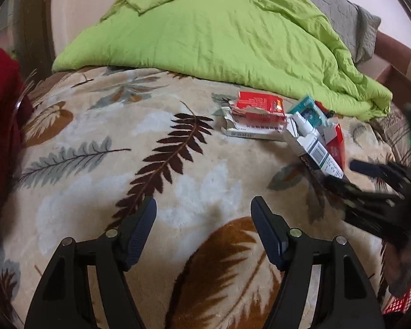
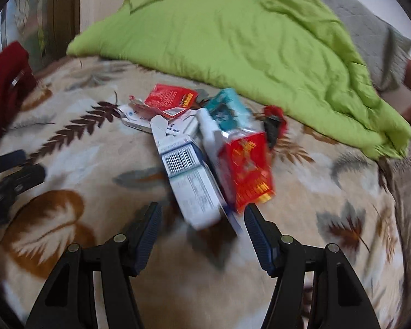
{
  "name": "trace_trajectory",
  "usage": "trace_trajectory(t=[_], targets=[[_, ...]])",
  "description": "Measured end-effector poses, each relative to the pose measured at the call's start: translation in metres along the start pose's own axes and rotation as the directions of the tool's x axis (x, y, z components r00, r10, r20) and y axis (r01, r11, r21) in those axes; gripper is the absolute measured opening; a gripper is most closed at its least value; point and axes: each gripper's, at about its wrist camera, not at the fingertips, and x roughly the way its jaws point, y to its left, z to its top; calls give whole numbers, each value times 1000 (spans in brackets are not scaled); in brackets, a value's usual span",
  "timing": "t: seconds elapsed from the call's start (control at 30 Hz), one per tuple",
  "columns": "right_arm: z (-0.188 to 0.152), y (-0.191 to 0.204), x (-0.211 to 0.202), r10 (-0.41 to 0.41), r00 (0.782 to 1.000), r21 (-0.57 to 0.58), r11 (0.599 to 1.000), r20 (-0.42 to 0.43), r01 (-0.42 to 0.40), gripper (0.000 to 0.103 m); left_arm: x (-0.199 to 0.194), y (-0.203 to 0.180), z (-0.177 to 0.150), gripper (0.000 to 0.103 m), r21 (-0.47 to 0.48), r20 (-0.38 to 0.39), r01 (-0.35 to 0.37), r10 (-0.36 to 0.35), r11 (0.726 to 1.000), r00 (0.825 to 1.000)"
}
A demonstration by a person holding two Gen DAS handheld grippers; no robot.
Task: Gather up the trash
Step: 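Grasp the white barcode medicine box with the right tool, then grasp the white blue-printed medicine box with the left tool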
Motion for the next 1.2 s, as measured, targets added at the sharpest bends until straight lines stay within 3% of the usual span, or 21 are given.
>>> trace_trajectory(t=[0.13,0.17,0.23,0.33,0.5,0.57,0.67,0.8,0.97,1.1,1.2], targets=[[16,8,39,-103,993,-48,994,-55,100,67,1,-4,1,70,25,10,21,-21,999,1000],[18,9,42,-132,990,-56,990,-51,130,62,0,-5,2,70,30,11,27,-27,999,1000],[21,10,42,-155,986,-32,988,-62,154,44,1,-6,2,70,39,13,34,-35,999,999],[18,1,40,-78,993,113,990,-91,88,42,3,-10,1,70,49,7,42,-42,998,999],[9,-8,22,40,998,272,962,-45,-27,41,2,-12,1,70,52,8,68,-68,996,998],[6,-16,9,97,995,353,931,0,-91,42,0,-9,3,70,26,11,97,-97,995,995],[-5,-26,-9,132,988,508,848,75,-152,42,-1,-7,5,70,11,10,119,-119,993,993],[-7,-24,-18,119,981,545,818,152,-183,42,5,-11,17,70,33,0,148,-148,988,989],[-8,-41,-27,122,967,595,768,225,-236,42,27,-17,71,70,34,21,168,-169,985,985],[-11,-57,-23,119,966,616,750,231,-240,42,77,-27,114,70,38,-59,250,-247,968,967],[-16,-71,-19,145,960,655,706,240,-270,42,108,-31,132,70,64,-79,214,-209,975,975]])
